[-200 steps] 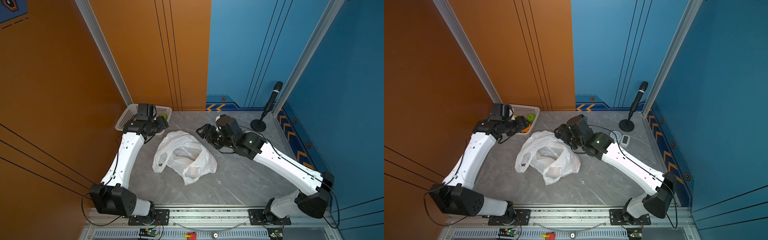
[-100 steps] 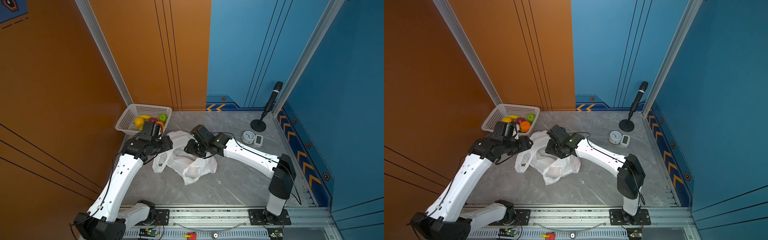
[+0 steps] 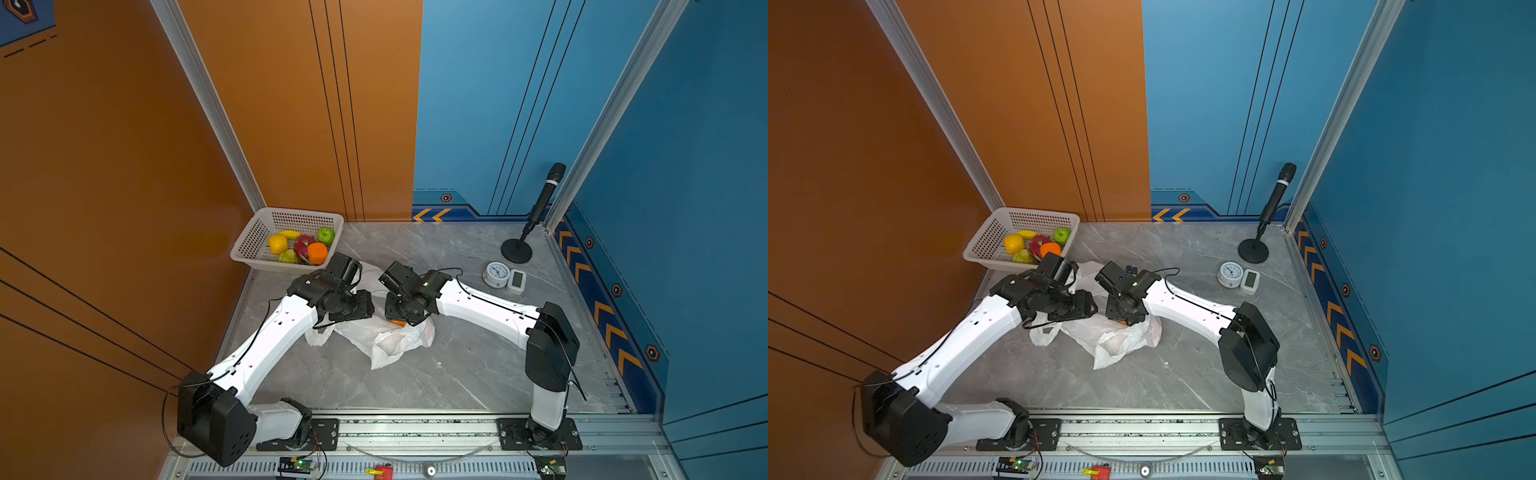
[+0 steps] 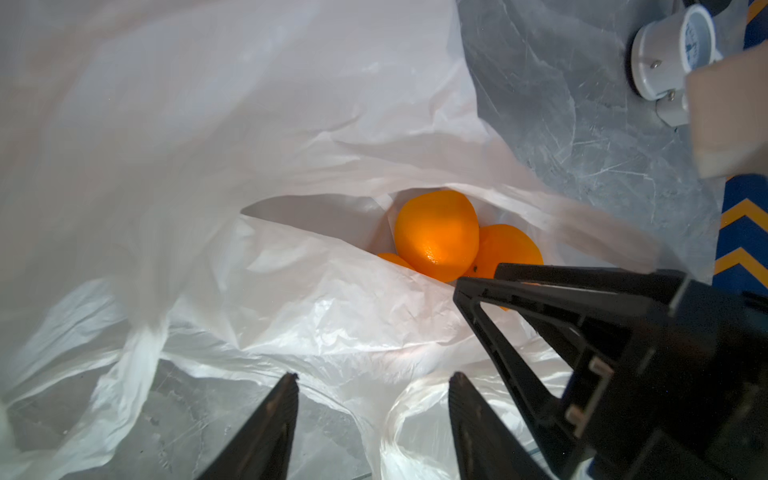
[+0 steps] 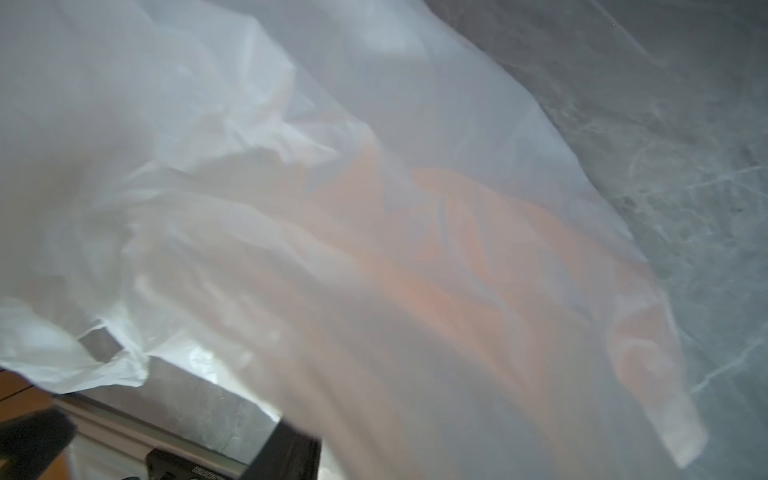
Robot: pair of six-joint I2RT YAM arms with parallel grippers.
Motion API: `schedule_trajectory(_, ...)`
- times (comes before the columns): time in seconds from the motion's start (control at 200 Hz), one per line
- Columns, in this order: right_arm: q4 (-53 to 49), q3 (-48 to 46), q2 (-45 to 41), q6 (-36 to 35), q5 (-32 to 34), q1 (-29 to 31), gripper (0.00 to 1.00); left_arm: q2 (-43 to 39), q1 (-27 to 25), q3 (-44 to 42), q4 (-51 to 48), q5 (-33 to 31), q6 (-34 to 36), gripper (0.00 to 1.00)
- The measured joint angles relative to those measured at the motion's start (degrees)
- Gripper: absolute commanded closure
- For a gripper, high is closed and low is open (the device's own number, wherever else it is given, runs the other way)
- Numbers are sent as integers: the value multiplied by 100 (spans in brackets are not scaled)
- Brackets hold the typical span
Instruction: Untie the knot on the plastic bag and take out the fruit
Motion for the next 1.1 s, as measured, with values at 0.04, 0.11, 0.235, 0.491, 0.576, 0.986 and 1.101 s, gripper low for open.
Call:
schedule_trajectory(0.04,-28,-76,0,-22,7,-4,57,70,-46,-11,26,0,52,39)
schedule_trajectory(0.11,-72,-192,0,-90,26,-7,56,184,-109,-31,79,28,153,36)
schedule_trajectory(0.235,-90,-339,0,-199,50,-20,55,411,-173,-138,195,87,339,35)
schedule_trajectory(0.491,-68,-595,4,-369,-107,-31,39,850,-256,-557,354,136,682,48)
schedule_trajectory(0.576,-63,-597,9,-380,-153,-31,34,887,-256,-767,457,197,848,50)
schedule_trajectory(0.986,-61,-166,258,-374,245,-33,19,1071,-249,-1268,568,284,1141,53)
schedule_trajectory(1.101,-59,-24,492,-378,402,-48,14,1069,-214,-1285,592,284,1156,53)
